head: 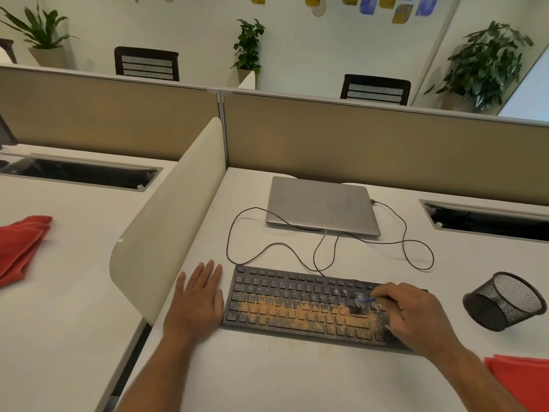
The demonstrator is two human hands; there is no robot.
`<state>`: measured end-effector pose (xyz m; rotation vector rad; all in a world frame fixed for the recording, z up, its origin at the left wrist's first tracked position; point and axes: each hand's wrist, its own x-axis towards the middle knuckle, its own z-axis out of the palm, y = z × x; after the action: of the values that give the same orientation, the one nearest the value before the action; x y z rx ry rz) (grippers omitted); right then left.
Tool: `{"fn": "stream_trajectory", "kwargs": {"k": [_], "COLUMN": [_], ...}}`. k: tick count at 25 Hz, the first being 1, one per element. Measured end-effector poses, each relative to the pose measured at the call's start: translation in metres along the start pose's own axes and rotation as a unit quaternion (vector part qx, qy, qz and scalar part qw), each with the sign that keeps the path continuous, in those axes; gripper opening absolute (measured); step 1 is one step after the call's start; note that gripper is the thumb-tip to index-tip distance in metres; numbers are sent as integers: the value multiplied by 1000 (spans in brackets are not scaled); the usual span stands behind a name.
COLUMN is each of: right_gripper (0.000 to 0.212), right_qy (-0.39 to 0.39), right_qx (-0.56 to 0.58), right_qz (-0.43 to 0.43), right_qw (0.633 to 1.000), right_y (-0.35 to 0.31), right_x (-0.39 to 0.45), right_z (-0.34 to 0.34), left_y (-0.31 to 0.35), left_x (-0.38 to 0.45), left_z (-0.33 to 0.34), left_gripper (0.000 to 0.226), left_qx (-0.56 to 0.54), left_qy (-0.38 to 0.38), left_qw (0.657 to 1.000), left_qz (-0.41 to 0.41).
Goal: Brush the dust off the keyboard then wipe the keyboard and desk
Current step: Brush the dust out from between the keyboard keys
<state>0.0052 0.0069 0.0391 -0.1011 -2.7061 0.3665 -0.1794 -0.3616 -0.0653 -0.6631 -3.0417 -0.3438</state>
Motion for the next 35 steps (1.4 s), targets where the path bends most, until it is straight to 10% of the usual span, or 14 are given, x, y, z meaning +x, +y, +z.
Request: {"fn": "stream_trajectory", "kwargs": {"k": [35], "right_gripper": [22], "right_qy": [-5], "right_qx": [16], "right_qz": [-42], "right_qw": [999], "right_y": [-13], "right_x": [0], "right_z": [19], "left_y": [-1], "left_x": [0], "left_z": [1], "left_gripper": [75], "left_qx": [-3], "left_qy": [5], "left_qw": [1000], "left_qz": [2]}}
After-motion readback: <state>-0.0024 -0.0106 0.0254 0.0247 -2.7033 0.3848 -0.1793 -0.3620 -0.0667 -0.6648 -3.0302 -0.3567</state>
